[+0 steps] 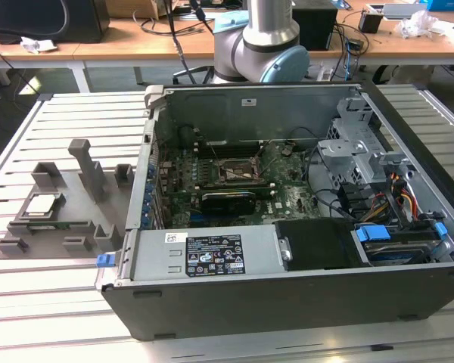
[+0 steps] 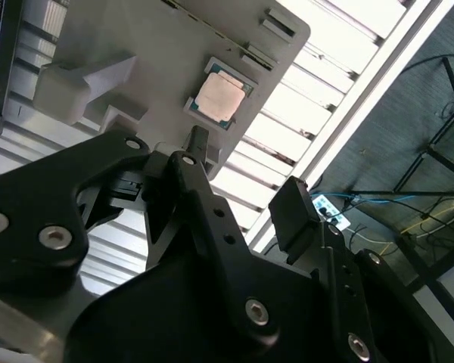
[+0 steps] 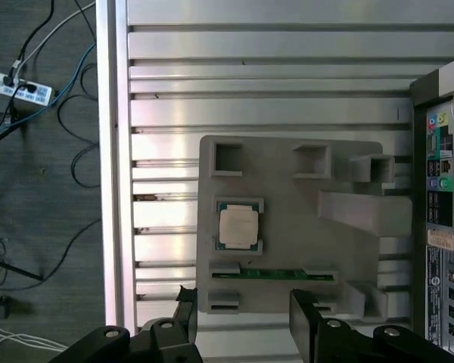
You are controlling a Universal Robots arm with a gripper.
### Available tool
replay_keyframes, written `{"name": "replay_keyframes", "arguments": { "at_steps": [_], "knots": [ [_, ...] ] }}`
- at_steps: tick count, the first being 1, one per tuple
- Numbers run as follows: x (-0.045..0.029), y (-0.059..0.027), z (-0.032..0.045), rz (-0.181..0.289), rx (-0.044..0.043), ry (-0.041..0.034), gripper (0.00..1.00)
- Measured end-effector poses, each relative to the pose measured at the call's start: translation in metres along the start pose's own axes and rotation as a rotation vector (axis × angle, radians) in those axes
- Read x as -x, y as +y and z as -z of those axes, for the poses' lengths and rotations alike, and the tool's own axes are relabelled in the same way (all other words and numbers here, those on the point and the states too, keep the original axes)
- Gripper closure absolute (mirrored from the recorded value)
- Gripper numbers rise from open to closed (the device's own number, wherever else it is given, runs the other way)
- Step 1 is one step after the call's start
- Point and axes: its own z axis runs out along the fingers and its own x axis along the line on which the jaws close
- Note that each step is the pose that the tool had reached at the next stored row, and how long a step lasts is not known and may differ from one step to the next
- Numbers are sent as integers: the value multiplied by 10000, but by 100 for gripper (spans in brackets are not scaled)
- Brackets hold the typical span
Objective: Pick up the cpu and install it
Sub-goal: 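Pick up the cpu and move it towards the insertion slot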
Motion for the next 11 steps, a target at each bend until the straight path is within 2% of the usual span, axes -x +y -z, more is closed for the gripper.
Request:
{"name": "replay_keyframes", "arguments": {
  "at_steps": [4, 11],
  "knots": [
    [-1, 1, -51, 0, 0, 0, 40],
    [-2, 1, -91, 0, 0, 1, 40]
  ]
}}
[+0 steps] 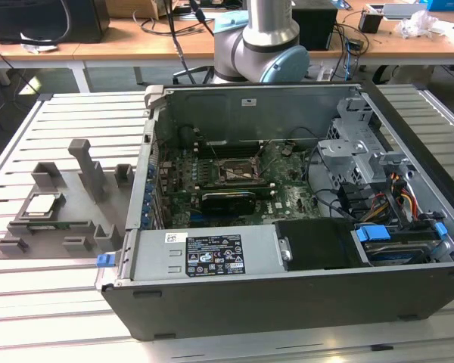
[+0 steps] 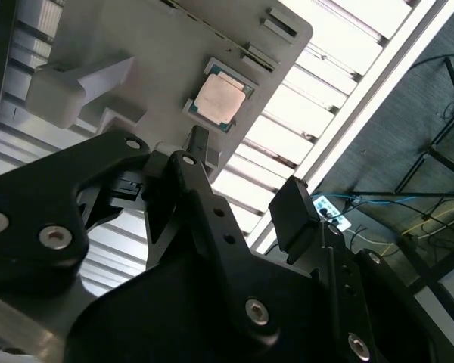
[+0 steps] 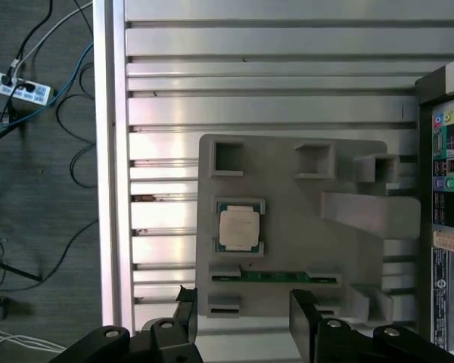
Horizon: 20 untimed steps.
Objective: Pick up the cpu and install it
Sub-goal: 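Pick up the cpu and move it towards the insertion slot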
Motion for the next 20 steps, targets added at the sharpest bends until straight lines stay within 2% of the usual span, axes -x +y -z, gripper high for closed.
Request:
{"name": "replay_keyframes", "arguments": {
  "at_steps": [20],
  "knots": [
    [-3, 2, -93, 0, 0, -1, 40]
  ]
}}
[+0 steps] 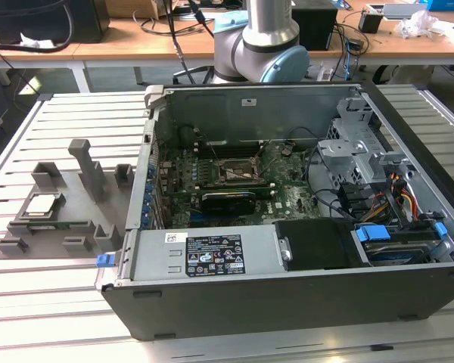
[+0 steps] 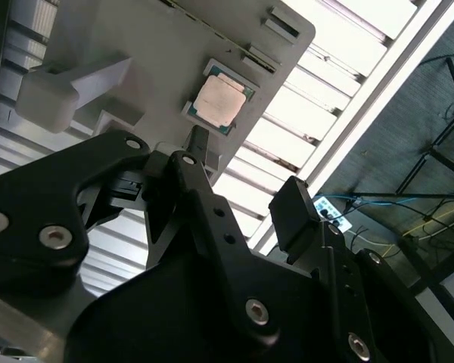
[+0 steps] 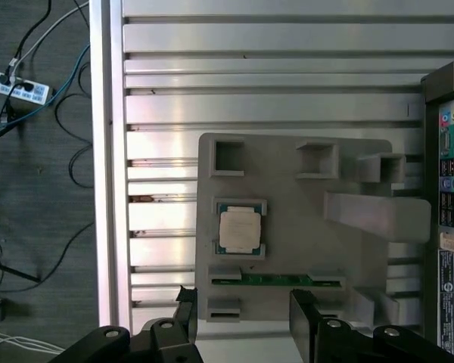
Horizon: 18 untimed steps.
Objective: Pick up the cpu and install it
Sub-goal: 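Pick up the cpu and move it towards the insertion slot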
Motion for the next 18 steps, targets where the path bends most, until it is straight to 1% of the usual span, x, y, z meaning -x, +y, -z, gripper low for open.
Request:
{"name": "replay_keyframes", "arguments": {
  "at_steps": [18],
  "knots": [
    [-3, 2, -100, 0, 0, -1, 40]
  ]
}}
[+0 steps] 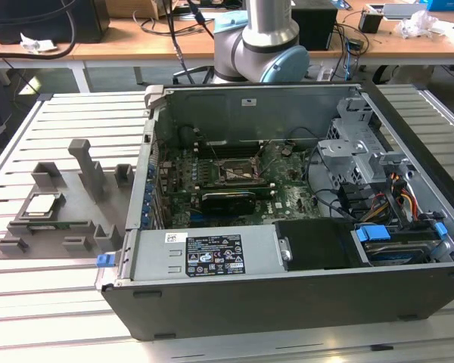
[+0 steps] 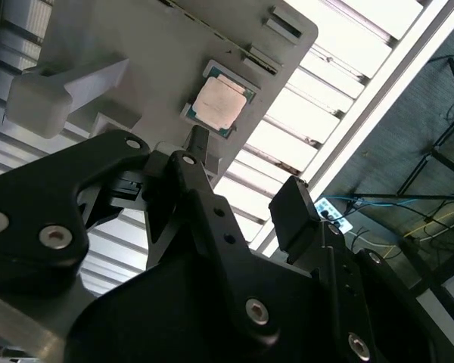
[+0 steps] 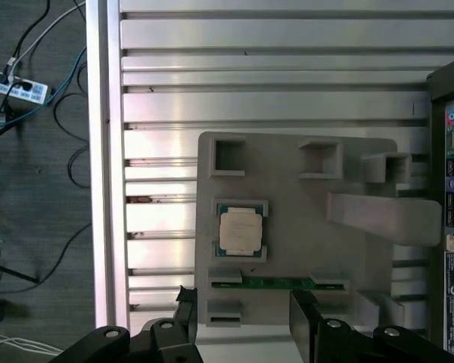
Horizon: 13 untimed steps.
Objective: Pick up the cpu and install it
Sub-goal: 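Pick up the cpu and move it towards the insertion slot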
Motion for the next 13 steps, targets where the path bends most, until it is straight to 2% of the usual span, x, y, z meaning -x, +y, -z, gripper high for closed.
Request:
{"name": "replay_keyframes", "arguments": {
  "at_steps": [13],
  "knots": [
    [-3, 2, -106, 0, 0, 1, 40]
  ]
}}
